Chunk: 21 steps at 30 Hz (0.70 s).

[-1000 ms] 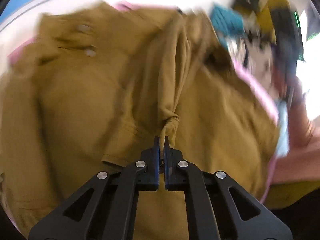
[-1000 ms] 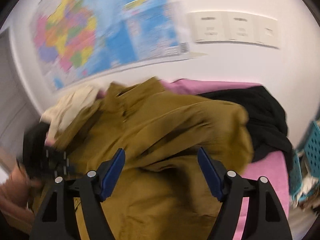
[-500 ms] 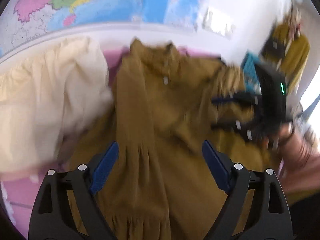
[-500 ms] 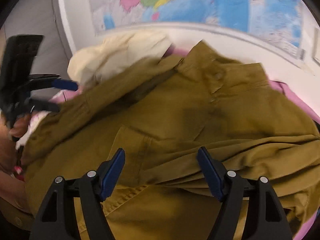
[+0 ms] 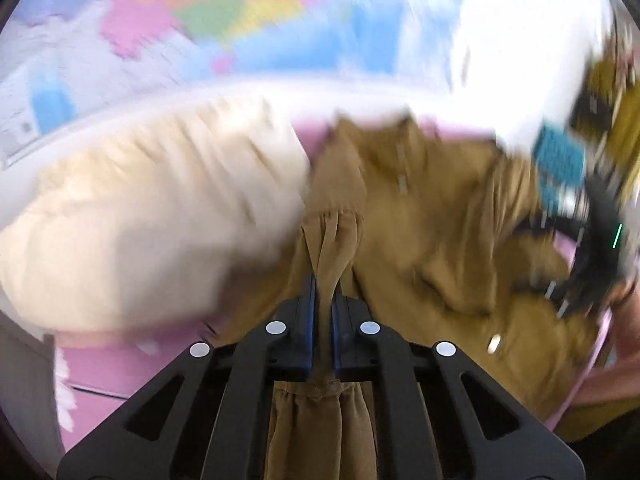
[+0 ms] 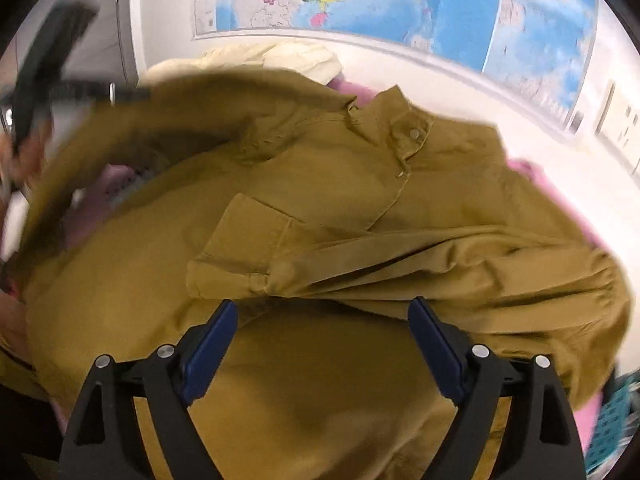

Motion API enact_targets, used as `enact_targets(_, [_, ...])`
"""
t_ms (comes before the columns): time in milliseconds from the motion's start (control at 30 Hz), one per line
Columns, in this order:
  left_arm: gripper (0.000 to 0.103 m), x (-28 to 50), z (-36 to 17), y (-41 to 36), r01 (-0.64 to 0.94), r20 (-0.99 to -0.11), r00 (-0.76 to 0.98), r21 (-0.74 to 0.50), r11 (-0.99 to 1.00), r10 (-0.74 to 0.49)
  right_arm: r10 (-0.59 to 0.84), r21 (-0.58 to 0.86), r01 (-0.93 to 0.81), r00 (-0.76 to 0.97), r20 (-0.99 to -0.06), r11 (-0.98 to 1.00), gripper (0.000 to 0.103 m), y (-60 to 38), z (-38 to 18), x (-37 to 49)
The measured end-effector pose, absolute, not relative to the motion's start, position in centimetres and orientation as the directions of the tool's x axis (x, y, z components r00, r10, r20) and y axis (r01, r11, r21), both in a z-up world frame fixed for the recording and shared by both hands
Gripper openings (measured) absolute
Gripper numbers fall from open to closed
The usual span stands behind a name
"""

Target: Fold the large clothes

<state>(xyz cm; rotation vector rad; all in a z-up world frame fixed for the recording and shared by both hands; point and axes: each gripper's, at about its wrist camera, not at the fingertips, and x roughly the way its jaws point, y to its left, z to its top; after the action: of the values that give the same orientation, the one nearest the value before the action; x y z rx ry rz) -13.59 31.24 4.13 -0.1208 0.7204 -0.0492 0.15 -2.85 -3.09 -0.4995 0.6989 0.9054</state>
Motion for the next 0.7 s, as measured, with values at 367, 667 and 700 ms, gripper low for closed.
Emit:
enact_targets(367, [0.057,-8.8,4.0,40.9,-0.368,-0.743,0.642,-0.082,0.926,0.189,0.496,-0.271,-0.873,0.46,-0.737,0.407,0.092,1.0,-5.6,-0.1])
enact_targets(667, [0.098,-16.2,10.2,32.8,-0.239,-0.373,0.891,0.102,0.966,0.26,0.591,-0.055,-0.845,0.417,-0.691,0.532,0.092,-3.3,-2.6,2.3])
enact_targets(700, [0.098,-16.6,10.8,32.1,-0.214,-0.359,0.902,0.111,0.971,0.24,0.599,-0.019,-0.837,0.407,-0.69,0.547,0.092,-3.8,-2.5,2.8])
